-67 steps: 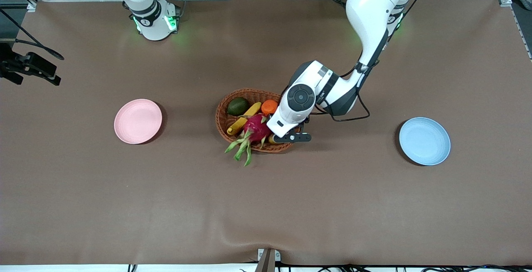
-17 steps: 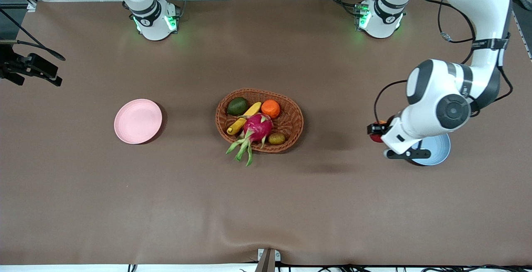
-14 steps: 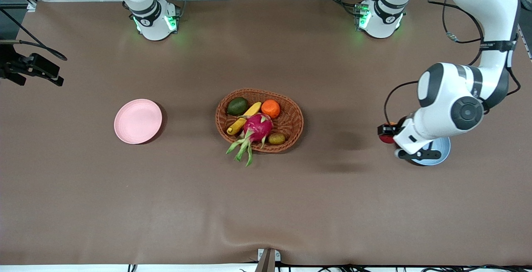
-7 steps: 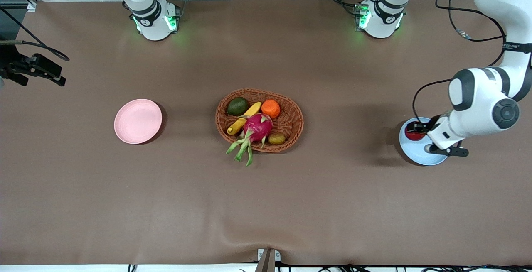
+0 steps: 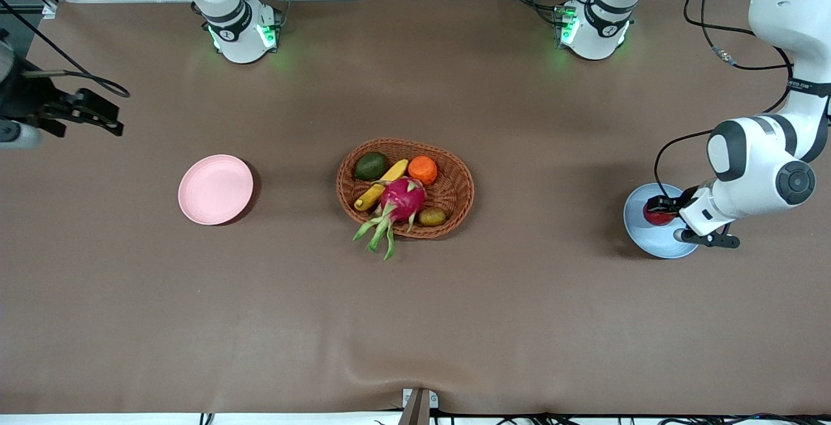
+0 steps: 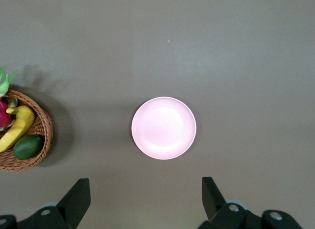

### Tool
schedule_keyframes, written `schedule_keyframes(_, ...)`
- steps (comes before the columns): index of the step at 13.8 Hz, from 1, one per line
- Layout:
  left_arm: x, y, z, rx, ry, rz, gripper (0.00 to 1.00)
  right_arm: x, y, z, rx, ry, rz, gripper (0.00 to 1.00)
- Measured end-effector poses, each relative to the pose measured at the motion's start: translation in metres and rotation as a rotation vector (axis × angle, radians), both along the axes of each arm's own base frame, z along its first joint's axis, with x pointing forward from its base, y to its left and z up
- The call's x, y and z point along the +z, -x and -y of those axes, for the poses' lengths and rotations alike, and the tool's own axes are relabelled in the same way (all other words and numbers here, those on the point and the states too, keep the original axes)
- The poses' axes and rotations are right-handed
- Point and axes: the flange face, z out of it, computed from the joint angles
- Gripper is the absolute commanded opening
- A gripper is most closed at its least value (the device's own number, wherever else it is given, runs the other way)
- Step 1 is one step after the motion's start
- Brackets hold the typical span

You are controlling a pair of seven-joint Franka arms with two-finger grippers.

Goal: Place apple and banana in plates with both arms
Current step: 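Release the apple onto the blue plate while the right gripper reaches the basket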

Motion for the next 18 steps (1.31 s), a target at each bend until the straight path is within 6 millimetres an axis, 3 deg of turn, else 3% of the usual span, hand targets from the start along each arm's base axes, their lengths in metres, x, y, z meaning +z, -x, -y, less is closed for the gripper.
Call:
schedule_keyframes(4, 0.001, 0.0, -0.006, -0.019, -0.003, 0.002, 0.31, -0.025, -0.009, -0.038, -0.035, 0.012, -0.043, 1.0)
schedule_keyframes(7, 0.001, 0.002, -0.019, -0.022, 0.0, 0.004, 0.33, -0.058, -0.018, -0.086, -0.108, 0.035, -0.081, 1.0)
schedule_keyframes(8, 0.001, 0.002, -0.02, -0.025, 0.001, 0.004, 0.4, -0.074, -0.024, -0.104, -0.138, 0.044, -0.084, 1.0)
schedule_keyframes(11, -0.001, 0.002, -0.019, -0.028, 0.003, 0.002, 0.76, -0.133, -0.041, -0.152, -0.24, 0.076, -0.099, 1.0)
schedule_keyframes(14, -0.008, 0.0, -0.019, -0.027, 0.007, -0.006, 1.0, -0.185, -0.047, -0.195, -0.366, 0.097, -0.113, 1.0)
schedule_keyframes(18, -0.01, -0.004, -0.019, -0.028, 0.008, -0.004, 1.0, -0.232, -0.043, -0.261, -0.604, 0.062, -0.108, 1.0)
